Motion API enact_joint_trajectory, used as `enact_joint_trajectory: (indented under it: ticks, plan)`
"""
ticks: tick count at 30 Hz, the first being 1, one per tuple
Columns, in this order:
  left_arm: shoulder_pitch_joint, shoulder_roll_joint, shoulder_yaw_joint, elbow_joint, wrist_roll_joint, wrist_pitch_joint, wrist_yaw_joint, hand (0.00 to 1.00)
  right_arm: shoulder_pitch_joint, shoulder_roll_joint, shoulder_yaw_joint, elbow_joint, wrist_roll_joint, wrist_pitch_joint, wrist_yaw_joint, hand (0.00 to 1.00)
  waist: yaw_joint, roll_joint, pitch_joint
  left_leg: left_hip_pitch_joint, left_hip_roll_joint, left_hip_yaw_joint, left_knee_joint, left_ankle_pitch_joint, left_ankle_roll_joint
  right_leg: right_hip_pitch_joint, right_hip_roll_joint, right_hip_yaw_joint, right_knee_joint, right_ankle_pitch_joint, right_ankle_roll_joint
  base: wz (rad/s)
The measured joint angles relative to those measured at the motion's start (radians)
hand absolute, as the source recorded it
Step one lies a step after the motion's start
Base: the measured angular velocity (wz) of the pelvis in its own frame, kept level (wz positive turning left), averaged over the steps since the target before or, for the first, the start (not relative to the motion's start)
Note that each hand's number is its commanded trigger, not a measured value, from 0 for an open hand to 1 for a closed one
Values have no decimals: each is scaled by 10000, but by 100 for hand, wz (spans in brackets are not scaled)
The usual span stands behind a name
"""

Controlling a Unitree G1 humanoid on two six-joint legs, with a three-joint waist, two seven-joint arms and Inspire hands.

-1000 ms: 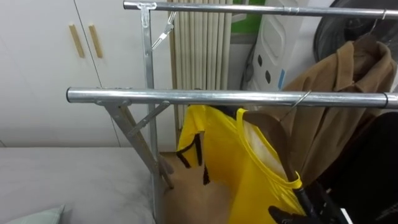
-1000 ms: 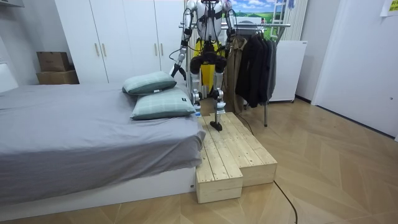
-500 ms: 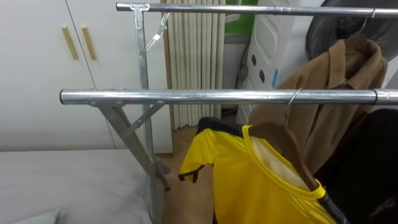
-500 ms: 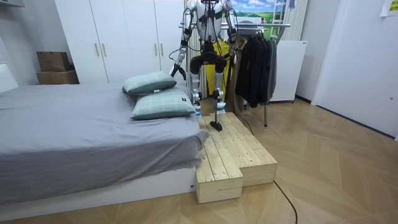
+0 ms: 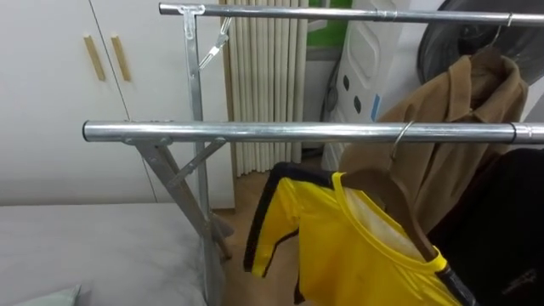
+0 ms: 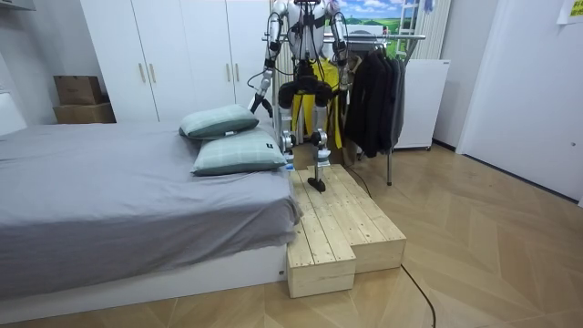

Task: Hang clothes

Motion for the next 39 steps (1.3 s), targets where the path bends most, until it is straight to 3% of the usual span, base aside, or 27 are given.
enact_joint_trajectory:
  ticks: [7,21,39]
  plan:
    - [1,1,26,41,28,-68,-130,0,39,287,-116,1359,140,12,911,0,-12,-1,-16,-30,-29,-219,-2,-20,24,35,-38,-99,-41,0,-2,5]
    - [-10,60,53,43,73,-67,-488,0,-20,256,-529,2766,1049,136,2252,0,-50,143,-42,-93,-40,-430,74,-19,26,101,-86,-276,-115,-8,-14,3]
    - [-75,59,70,91,218,-86,-501,0,-273,276,-490,3253,1529,157,2481,0,-19,189,-5,-59,-40,-549,81,-17,25,210,-113,-407,-213,-22,-38,2]
